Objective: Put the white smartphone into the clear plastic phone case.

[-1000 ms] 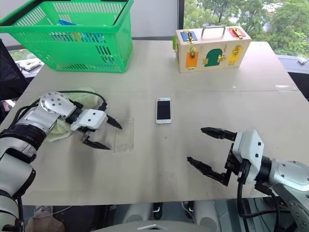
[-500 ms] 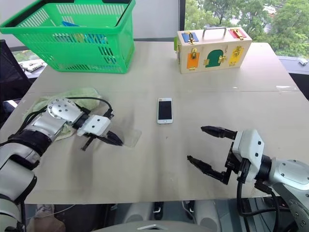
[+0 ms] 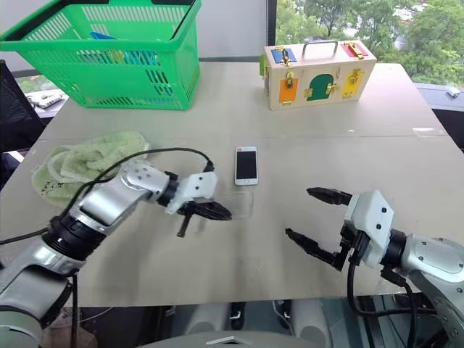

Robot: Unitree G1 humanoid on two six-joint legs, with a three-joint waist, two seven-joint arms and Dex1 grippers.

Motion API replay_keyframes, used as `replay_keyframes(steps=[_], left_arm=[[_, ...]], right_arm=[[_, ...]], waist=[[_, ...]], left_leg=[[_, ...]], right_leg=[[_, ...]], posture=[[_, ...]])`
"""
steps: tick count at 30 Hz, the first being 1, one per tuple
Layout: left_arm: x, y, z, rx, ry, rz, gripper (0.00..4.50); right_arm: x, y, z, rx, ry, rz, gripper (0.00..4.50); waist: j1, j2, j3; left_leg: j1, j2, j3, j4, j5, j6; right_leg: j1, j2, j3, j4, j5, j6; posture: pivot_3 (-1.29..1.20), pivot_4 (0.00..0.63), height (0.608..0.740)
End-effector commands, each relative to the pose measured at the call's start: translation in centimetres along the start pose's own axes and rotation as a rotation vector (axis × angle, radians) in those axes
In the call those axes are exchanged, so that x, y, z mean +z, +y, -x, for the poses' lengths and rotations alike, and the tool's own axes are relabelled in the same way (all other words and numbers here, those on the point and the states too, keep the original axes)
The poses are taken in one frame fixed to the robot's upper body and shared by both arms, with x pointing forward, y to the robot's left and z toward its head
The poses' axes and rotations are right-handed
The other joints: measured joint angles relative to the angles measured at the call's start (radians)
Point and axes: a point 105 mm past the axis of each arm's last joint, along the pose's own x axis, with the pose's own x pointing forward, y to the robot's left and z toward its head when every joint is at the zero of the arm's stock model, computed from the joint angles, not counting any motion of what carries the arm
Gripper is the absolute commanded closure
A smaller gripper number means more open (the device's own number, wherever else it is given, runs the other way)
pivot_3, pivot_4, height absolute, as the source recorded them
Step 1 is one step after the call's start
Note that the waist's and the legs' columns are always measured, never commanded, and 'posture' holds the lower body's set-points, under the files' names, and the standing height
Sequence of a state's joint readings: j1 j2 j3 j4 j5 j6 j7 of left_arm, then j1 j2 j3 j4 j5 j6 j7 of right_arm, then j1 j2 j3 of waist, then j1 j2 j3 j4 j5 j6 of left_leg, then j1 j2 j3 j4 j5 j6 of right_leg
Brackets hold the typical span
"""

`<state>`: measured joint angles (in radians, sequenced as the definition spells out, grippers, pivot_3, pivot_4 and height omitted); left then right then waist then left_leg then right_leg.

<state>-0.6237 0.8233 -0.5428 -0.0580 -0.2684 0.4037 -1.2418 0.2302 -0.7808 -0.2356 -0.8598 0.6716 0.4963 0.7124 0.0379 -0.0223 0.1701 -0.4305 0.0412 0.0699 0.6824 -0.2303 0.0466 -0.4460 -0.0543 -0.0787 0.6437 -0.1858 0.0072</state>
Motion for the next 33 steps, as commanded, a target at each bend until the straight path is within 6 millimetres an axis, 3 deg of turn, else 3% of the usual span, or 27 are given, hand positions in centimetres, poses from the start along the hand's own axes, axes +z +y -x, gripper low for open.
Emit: replay_keyframes(steps=[1, 6, 9, 13, 17, 21, 24, 26, 29, 33], left_arm=[[0.5, -0.4, -1.2, 0.001, 0.020, -0.014, 4.46], [0.0, -1.3, -1.1, -0.020, 0.034, 0.037, 4.46], [0.3, -1.4, -1.1, -0.023, -0.001, 0.054, 3.78], [0.7, -1.3, -0.6, 0.004, -0.054, 0.060, 2.05], [1.5, -0.5, 1.4, 0.090, -0.184, 0.146, 0.05], [1.8, 0.0, 4.2, 0.171, -0.311, 0.298, 0.05], [1.0, 0.8, 5.3, 0.289, -0.341, 0.329, 0.05], [0.2, 1.7, 5.7, 0.387, -0.336, 0.334, 0.05], [-0.8, 3.3, 5.6, 0.513, -0.338, 0.436, 0.05], [-0.1, 4.6, 5.3, 0.595, -0.373, 0.502, 0.05]], right_arm=[[0.3, 0.1, -0.1, -0.007, 0.003, 0.017, 0.00], [0.0, 0.1, 0.1, -0.031, 0.015, 0.013, 0.00], [-0.2, 0.4, -0.1, -0.030, 0.014, 0.007, 0.00], [-0.2, 0.6, -0.5, -0.032, 0.005, -0.004, 0.00], [-0.5, 0.2, -0.8, -0.059, 0.006, -0.015, 0.00], [-1.9, -1.3, -2.3, -0.162, 0.113, 0.006, 0.00], [-2.9, -2.7, -4.3, -0.190, 0.150, -0.055, 0.00], [-2.8, -3.5, -5.5, -0.204, 0.120, -0.134, 0.00], [-2.3, -5.6, -7.6, -0.271, 0.108, -0.117, 0.00], [-1.7, -6.8, -9.8, -0.291, 0.105, -0.097, 0.00]], waist=[[0.000, 0.000, 0.000], [0.000, 0.000, 0.000], [0.000, 0.000, 0.000], [0.000, 0.000, 0.000], [-0.002, 0.000, 0.000], [-0.011, 0.000, 0.000], [-0.023, 0.000, 0.000], [-0.025, 0.000, 0.000], [-0.021, 0.000, 0.000], [-0.020, -0.001, 0.000]], left_leg=[[0.000, 0.000, 0.000, 0.000, 0.000, 0.000], [0.000, 0.000, 0.000, 0.000, 0.000, 0.000], [0.000, 0.000, 0.001, 0.000, 0.000, 0.000], [0.000, 0.001, 0.000, 0.000, 0.000, 0.000], [0.000, 0.001, 0.000, 0.000, 0.000, 0.000], [0.000, 0.002, 0.000, 0.000, 0.000, 0.000], [0.000, 0.002, 0.000, 0.000, 0.000, 0.000], [0.000, 0.002, 0.000, 0.000, 0.000, 0.000], [-0.001, 0.001, 0.000, 0.000, 0.000, 0.000], [-0.001, 0.000, 0.000, 0.000, 0.000, 0.000]], right_leg=[[0.000, 0.000, 0.000, 0.000, 0.000, 0.000], [0.000, 0.000, 0.002, 0.000, 0.000, 0.000], [0.000, 0.000, 0.002, 0.000, 0.000, 0.000], [0.000, 0.000, 0.002, 0.000, 0.000, 0.000], [0.000, 0.000, 0.002, 0.000, 0.000, 0.000], [-0.001, 0.000, 0.001, 0.000, 0.000, 0.000], [-0.001, -0.001, 0.001, 0.000, 0.000, 0.000], [-0.001, 0.000, 0.001, 0.000, 0.000, 0.000], [-0.001, 0.000, 0.001, 0.001, 0.000, 0.000], [-0.001, 0.000, 0.002, 0.001, 0.001, 0.001]], posture=[[0.00, 0.150, 0.740], [0.00, 0.150, 0.740], [0.00, 0.150, 0.740], [0.00, 0.150, 0.740], [0.00, 0.150, 0.740], [0.00, 0.150, 0.740], [0.00, 0.150, 0.740], [0.00, 0.150, 0.740], [0.00, 0.150, 0.740], [0.00, 0.150, 0.740]])
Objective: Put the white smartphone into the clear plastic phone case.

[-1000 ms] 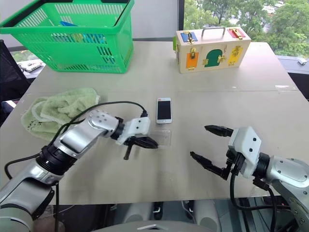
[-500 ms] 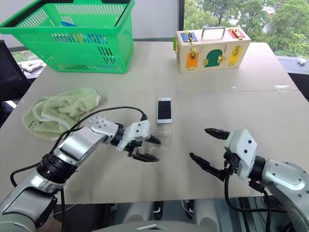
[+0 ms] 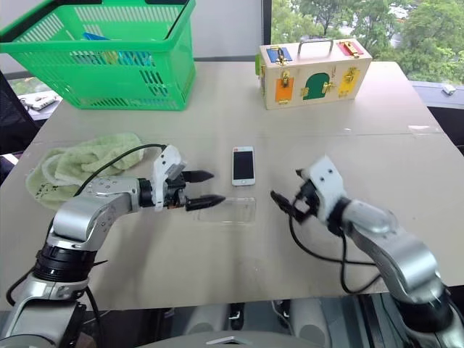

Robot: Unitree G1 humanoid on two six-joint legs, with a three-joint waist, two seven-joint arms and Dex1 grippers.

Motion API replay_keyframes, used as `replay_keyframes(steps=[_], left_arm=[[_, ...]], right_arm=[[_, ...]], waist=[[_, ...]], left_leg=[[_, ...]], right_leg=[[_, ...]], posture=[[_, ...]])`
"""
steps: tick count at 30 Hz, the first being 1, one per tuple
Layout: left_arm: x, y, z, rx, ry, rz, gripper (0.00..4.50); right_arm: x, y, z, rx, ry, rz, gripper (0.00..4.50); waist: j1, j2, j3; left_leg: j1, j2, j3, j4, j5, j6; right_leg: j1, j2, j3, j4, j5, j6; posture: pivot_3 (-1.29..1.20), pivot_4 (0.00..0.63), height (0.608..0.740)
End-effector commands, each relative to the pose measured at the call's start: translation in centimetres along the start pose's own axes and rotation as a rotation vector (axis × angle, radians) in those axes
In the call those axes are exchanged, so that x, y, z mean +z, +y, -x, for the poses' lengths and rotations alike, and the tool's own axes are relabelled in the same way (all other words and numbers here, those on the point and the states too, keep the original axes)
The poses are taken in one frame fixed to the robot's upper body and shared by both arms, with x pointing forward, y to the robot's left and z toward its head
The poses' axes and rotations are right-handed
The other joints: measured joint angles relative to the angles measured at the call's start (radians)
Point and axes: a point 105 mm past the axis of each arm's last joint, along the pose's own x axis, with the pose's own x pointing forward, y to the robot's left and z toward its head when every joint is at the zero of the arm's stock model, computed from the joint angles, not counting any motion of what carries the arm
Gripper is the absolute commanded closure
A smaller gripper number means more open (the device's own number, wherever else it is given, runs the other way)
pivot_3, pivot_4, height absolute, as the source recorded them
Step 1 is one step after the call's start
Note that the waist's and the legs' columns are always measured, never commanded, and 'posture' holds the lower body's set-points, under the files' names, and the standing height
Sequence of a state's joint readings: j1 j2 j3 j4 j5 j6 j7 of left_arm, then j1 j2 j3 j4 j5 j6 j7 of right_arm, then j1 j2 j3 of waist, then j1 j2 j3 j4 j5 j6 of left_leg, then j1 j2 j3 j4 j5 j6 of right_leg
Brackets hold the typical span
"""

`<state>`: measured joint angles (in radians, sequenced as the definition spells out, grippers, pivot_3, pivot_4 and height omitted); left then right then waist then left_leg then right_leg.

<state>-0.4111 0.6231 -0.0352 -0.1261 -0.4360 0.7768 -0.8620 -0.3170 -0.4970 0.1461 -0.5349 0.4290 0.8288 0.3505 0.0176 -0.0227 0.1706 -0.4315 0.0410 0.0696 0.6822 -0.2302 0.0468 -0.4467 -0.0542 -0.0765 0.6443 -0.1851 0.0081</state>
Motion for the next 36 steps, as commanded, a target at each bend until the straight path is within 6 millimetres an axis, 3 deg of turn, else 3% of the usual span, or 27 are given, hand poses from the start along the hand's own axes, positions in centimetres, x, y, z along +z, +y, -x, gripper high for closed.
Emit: replay_keyframes(steps=[1, 4, 9, 11, 15, 18, 25, 31, 36], left_arm=[[2.0, 0.7, -0.1, 0.093, -0.054, -0.021, 0.05], [2.5, 1.3, -0.1, 0.173, -0.077, -0.009, 0.05], [3.2, 1.9, 0.5, 0.238, -0.111, -0.013, 0.05], [3.3, 1.6, 1.1, 0.215, -0.122, -0.015, 0.88], [3.1, 0.4, 2.6, 0.133, -0.134, -0.034, 0.88], [2.9, -0.7, 4.0, 0.058, -0.141, -0.034, 0.07], [0.6, -0.1, 6.6, 0.086, -0.081, -0.039, 0.07], [0.1, 0.0, 6.7, 0.100, -0.084, -0.024, 0.07], [0.0, 0.0, 6.7, 0.101, -0.077, -0.022, 0.07]], right_arm=[[0.7, -0.5, -1.1, -0.036, -0.007, 0.025, 0.00], [1.1, -1.5, -2.5, -0.098, 0.000, 0.062, 0.00], [1.5, -1.4, -4.7, -0.112, 0.017, 0.053, 0.00], [1.6, -1.0, -6.2, -0.106, 0.030, 0.010, 0.00], [1.3, -0.5, -8.6, -0.093, 0.062, -0.087, 0.00], [0.8, 0.1, -10.0, -0.088, 0.091, -0.097, 0.00], [-0.1, 2.4, -11.8, -0.027, 0.148, -0.171, 0.00], [0.8, 4.8, -13.0, 0.065, 0.144, -0.244, 0.00], [-0.8, 5.6, -14.1, 0.036, 0.258, -0.151, 0.00]], waist=[[-0.001, 0.000, 0.000], [-0.004, 0.000, 0.000], [-0.008, 0.000, 0.000], [-0.011, 0.000, 0.000], [-0.027, 0.000, 0.000], [-0.033, 0.000, 0.001], [-0.033, 0.001, 0.001], [-0.034, 0.001, 0.001], [-0.035, 0.001, 0.001]], left_leg=[[0.000, 0.000, 0.000, 0.000, 0.000, 0.000], [0.000, 0.000, 0.001, 0.000, 0.000, 0.000], [0.000, 0.000, 0.002, 0.000, 0.000, 0.000], [0.001, 0.000, 0.002, 0.000, 0.000, 0.000], [0.001, 0.001, 0.001, 0.000, 0.000, 0.000], [0.001, 0.001, 0.002, 0.000, 0.000, 0.000], [0.001, 0.002, 0.002, -0.001, 0.000, 0.000], [0.001, 0.002, 0.002, -0.001, 0.000, -0.001], [0.001, 0.002, 0.002, -0.002, 0.000, -0.001]], right_leg=[[0.000, 0.000, 0.000, 0.000, 0.000, 0.000], [0.000, 0.000, 0.002, 0.000, 0.002, 0.003], [-0.001, 0.002, 0.002, 0.000, 0.002, 0.003], [-0.001, 0.002, 0.002, 0.002, 0.002, 0.003], [-0.001, 0.002, 0.003, 0.003, 0.002, 0.003], [-0.001, 0.001, 0.004, 0.003, 0.002, 0.003], [-0.002, 0.001, 0.004, 0.003, 0.000, 0.000], [-0.002, 0.001, 0.004, 0.003, 0.000, -0.001], [-0.002, 0.000, 0.004, 0.002, 0.000, -0.001]], posture=[[0.00, 0.150, 0.740], [0.00, 0.150, 0.740], [0.00, 0.150, 0.740], [0.00, 0.150, 0.740], [0.00, 0.150, 0.740], [0.00, 0.150, 0.740], [0.00, 0.150, 0.740], [0.00, 0.150, 0.740], [0.00, 0.150, 0.740]])
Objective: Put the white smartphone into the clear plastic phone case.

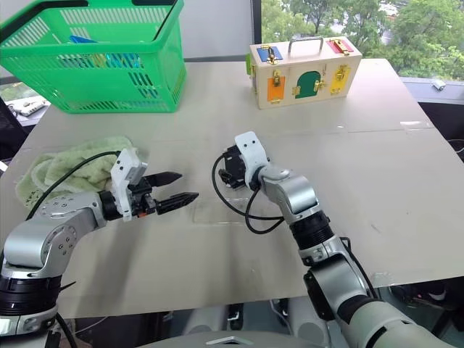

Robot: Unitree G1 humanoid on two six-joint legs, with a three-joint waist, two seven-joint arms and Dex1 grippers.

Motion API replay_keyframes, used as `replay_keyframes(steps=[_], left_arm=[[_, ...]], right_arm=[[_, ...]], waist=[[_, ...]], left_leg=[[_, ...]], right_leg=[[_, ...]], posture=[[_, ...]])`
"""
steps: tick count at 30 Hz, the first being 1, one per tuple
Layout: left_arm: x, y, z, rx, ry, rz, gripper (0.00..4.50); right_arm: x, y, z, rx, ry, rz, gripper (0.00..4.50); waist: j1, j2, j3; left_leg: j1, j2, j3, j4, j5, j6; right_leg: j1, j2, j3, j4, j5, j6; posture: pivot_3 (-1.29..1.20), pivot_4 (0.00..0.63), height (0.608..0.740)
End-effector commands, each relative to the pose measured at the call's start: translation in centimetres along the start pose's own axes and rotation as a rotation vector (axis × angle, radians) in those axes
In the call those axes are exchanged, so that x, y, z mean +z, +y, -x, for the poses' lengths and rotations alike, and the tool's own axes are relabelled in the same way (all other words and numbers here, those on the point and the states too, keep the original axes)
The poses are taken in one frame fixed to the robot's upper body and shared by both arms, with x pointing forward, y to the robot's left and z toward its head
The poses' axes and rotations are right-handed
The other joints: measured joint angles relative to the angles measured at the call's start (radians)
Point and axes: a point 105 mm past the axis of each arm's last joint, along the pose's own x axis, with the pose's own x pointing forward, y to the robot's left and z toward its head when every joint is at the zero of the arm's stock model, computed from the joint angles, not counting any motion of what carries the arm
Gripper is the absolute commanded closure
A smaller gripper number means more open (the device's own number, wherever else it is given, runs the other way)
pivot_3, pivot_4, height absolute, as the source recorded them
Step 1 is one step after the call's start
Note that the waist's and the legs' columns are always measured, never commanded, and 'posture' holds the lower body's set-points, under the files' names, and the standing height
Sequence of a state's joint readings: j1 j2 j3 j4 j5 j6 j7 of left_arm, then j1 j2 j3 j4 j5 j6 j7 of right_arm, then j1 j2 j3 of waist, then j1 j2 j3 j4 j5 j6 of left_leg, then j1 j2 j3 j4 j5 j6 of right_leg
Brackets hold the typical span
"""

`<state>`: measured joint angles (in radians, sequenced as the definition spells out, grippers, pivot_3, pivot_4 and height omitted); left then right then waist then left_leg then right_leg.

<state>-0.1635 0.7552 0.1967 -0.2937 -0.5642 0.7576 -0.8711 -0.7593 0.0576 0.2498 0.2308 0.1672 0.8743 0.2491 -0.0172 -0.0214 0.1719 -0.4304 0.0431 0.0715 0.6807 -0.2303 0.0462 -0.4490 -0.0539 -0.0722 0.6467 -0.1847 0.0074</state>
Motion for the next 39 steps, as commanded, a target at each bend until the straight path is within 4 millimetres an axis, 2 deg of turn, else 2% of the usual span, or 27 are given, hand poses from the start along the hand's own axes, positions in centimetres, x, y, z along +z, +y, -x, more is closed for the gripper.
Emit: replay_keyframes(steps=[1, 8, 11, 14, 16, 17, 21, 26, 31, 35, 39], left_arm=[[1.0, -0.1, 0.3, 0.001, -0.031, -0.031, 0.07], [0.9, -0.2, 0.4, 0.007, -0.031, -0.035, 0.07], [0.8, -0.6, 0.8, -0.011, -0.038, -0.043, 0.07], [1.0, -1.1, 1.0, -0.036, -0.081, -0.068, 0.00], [1.0, -1.3, 1.3, -0.053, -0.097, -0.074, 0.00], [1.1, -1.3, 1.5, -0.056, -0.117, -0.080, 0.00], [1.3, -1.3, 2.4, -0.066, -0.182, -0.111, 0.00], [0.9, -1.6, 3.7, -0.102, -0.218, -0.119, 0.00], [0.2, -2.2, 5.2, -0.147, -0.205, -0.139, 0.00], [-0.7, -2.5, 6.3, -0.184, -0.185, -0.127, 0.00], [-2.8, -2.4, 7.3, -0.198, -0.120, -0.122, 0.00]], right_arm=[[-0.7, 0.6, -1.0, -0.045, 0.087, 0.075, 0.00], [-2.5, 0.7, -1.5, -0.068, 0.192, 0.190, 0.00], [-3.4, -0.1, -1.1, -0.069, 0.227, 0.215, 0.00], [-3.8, -1.3, -0.4, -0.073, 0.238, 0.220, 0.78], [-4.1, -2.0, 0.1, -0.075, 0.245, 0.221, 1.58], [-4.3, -2.9, 0.7, -0.078, 0.248, 0.215, 1.73], [-4.9, -5.4, 3.0, -0.081, 0.249, 0.191, 1.73], [-5.2, -6.3, 5.7, -0.023, 0.191, 0.179, 1.73], [-4.4, -6.2, 8.9, 0.083, 0.090, 0.212, 1.73], [-2.6, -5.1, 11.4, 0.199, -0.019, 0.307, 1.73], [-1.0, -1.4, 12.6, 0.397, -0.074, 0.442, 1.73]], waist=[[-0.003, 0.000, 0.000], [-0.015, 0.000, -0.001], [-0.018, 0.000, -0.001], [-0.015, 0.000, -0.001], [-0.009, 0.000, -0.001], [-0.006, 0.001, -0.001], [0.017, 0.002, -0.002], [0.035, 0.003, -0.003], [0.035, 0.003, -0.002], [0.031, 0.005, -0.001], [0.013, 0.007, 0.002]], left_leg=[[0.000, 0.000, 0.000, 0.000, 0.000, 0.000], [0.003, 0.001, 0.000, -0.001, 0.000, 0.000], [0.003, 0.001, 0.000, -0.002, 0.000, 0.000], [0.003, 0.001, 0.000, -0.005, 0.000, 0.000], [0.003, 0.001, 0.000, -0.005, 0.000, 0.000], [0.002, 0.000, 0.000, -0.006, 0.000, -0.001], [0.002, -0.003, 0.000, -0.008, -0.002, -0.004], [-0.001, -0.004, 0.000, -0.008, -0.003, -0.005], [-0.002, -0.005, -0.001, -0.011, -0.002, -0.003], [-0.003, -0.004, -0.001, -0.013, 0.000, 0.000], [-0.002, -0.002, 0.001, -0.014, 0.000, 0.000]], right_leg=[[0.000, 0.000, 0.000, 0.000, 0.000, 0.000], [0.001, -0.001, 0.000, 0.000, 0.001, -0.002], [0.001, -0.001, 0.000, 0.000, 0.001, -0.002], [0.001, -0.001, 0.001, -0.003, 0.001, -0.002], [0.001, -0.002, 0.001, -0.004, 0.001, -0.002], [0.001, -0.004, 0.000, -0.004, 0.001, -0.002], [0.000, -0.011, -0.003, -0.006, 0.001, -0.002], [0.001, -0.014, -0.010, -0.010, 0.000, -0.001], [0.001, -0.013, -0.011, -0.013, 0.000, 0.000], [0.001, -0.011, -0.011, -0.015, -0.001, 0.002], [0.000, -0.010, -0.011, -0.016, -0.001, 0.002]], posture=[[0.00, 0.150, 0.740], [0.00, 0.150, 0.740], [0.00, 0.150, 0.740], [0.00, 0.150, 0.740], [0.00, 0.150, 0.740], [0.00, 0.150, 0.740], [0.00, 0.150, 0.740], [0.00, 0.150, 0.740], [0.00, 0.150, 0.740], [0.00, 0.150, 0.740], [0.00, 0.150, 0.740]])
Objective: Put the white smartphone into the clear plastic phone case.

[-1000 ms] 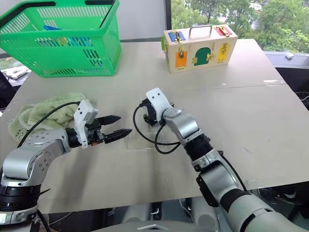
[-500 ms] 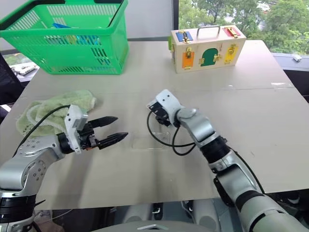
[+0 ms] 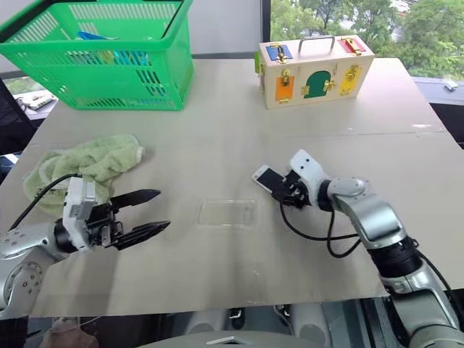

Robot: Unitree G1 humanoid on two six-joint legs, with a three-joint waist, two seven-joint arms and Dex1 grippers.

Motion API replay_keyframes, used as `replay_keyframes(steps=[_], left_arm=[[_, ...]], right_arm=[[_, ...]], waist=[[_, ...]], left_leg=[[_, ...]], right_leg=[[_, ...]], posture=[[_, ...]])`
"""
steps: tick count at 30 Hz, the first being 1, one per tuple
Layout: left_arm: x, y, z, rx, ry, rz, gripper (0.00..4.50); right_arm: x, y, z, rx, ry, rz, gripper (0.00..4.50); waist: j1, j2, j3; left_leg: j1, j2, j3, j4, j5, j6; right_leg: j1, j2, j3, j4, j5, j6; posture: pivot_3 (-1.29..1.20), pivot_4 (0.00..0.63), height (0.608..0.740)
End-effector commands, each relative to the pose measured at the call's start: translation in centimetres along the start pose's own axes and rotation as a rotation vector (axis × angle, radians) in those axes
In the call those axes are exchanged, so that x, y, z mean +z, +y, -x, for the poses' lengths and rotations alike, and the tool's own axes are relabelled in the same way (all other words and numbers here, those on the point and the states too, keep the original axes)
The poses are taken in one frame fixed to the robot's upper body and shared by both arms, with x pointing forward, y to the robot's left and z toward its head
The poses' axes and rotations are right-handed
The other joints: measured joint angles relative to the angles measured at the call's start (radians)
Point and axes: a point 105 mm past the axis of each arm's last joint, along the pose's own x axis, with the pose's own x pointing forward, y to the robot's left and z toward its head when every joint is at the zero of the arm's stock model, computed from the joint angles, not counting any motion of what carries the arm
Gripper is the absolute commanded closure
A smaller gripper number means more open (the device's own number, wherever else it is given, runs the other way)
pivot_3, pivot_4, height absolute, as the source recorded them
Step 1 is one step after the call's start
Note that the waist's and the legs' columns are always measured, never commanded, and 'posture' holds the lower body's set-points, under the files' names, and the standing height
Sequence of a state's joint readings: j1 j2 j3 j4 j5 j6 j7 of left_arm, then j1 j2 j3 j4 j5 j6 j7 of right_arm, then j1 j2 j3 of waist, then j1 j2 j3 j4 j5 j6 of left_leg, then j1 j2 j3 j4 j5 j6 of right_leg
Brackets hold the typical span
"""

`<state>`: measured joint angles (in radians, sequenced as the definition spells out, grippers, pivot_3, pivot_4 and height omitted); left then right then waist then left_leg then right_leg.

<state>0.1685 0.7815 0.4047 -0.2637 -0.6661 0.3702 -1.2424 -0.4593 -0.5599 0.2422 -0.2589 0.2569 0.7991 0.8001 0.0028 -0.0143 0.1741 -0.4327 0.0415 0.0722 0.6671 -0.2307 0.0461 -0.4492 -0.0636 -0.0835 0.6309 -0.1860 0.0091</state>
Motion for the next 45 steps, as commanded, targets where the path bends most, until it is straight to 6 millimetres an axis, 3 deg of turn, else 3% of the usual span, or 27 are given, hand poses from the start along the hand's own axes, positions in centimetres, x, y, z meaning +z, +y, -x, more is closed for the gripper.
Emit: replay_keyframes(steps=[1, 5, 12, 20, 24, 30, 38, 45], left_arm=[[-0.8, 0.0, 1.2, -0.003, 0.042, -0.028, 0.00], [-2.0, 0.1, 1.3, 0.005, 0.064, -0.033, 0.00], [-3.5, 0.4, 1.2, 0.048, 0.108, -0.025, 0.00], [-4.0, 0.3, 0.5, 0.055, 0.120, -0.045, 0.00], [-4.4, 1.1, -0.3, 0.078, 0.174, -0.058, 0.00], [-3.3, 3.2, -2.3, 0.133, 0.174, -0.090, 0.00], [-2.5, 1.2, -3.3, -0.098, 0.162, -0.019, 3.58], [-1.3, -0.3, -5.3, -0.255, 0.203, -0.078, 3.62]], right_arm=[[4.4, 3.3, 0.4, 0.169, -0.127, 0.180, 1.73], [4.9, 5.6, -1.0, 0.291, -0.103, 0.319, 1.73], [4.3, 6.1, -3.1, 0.388, -0.019, 0.445, 1.73], [4.1, 6.9, -4.7, 0.447, 0.022, 0.508, 1.73], [4.7, 6.4, -4.3, 0.426, -0.017, 0.455, 1.73], [5.6, 4.9, -1.5, 0.350, -0.088, 0.350, 1.73], [4.6, 4.5, 1.4, 0.266, -0.077, 0.271, 1.73], [3.8, 4.3, 2.9, 0.203, -0.057, 0.230, 1.73]], waist=[[-0.013, 0.000, 0.000], [-0.015, 0.001, 0.000], [-0.012, 0.000, 0.000], [-0.014, 0.000, 0.000], [-0.011, 0.000, 0.000], [0.001, 0.000, 0.000], [0.003, 0.000, 0.001], [0.014, 0.000, 0.001]], left_leg=[[0.001, 0.001, 0.000, -0.001, 0.000, 0.000], [0.001, 0.004, -0.001, -0.001, 0.000, 0.000], [0.000, 0.002, 0.000, 0.000, 0.000, 0.000], [-0.001, 0.003, 0.000, -0.001, 0.000, 0.000], [-0.001, 0.003, 0.000, -0.001, 0.000, 0.000], [-0.001, 0.002, 0.000, 0.000, 0.000, 0.000], [0.000, 0.003, 0.002, -0.001, 0.000, 0.000], [0.000, 0.003, 0.000, 0.000, 0.000, 0.000]], right_leg=[[0.000, 0.001, 0.000, 0.000, 0.000, 0.000], [0.000, 0.001, -0.005, 0.000, 0.000, 0.000], [0.000, -0.003, -0.006, -0.002, 0.000, 0.000], [0.000, -0.002, -0.006, -0.002, 0.000, -0.001], [0.000, -0.002, -0.006, -0.002, 0.000, -0.001], [0.001, -0.002, -0.007, -0.001, 0.001, -0.001], [0.000, 0.001, -0.005, -0.001, 0.001, -0.001], [0.001, -0.001, -0.007, -0.001, 0.001, -0.001]], posture=[[0.00, 0.150, 0.740], [0.00, 0.150, 0.740], [0.00, 0.150, 0.740], [0.00, 0.150, 0.740], [0.00, 0.150, 0.740], [0.00, 0.150, 0.740], [0.00, 0.150, 0.740], [0.00, 0.150, 0.740]])
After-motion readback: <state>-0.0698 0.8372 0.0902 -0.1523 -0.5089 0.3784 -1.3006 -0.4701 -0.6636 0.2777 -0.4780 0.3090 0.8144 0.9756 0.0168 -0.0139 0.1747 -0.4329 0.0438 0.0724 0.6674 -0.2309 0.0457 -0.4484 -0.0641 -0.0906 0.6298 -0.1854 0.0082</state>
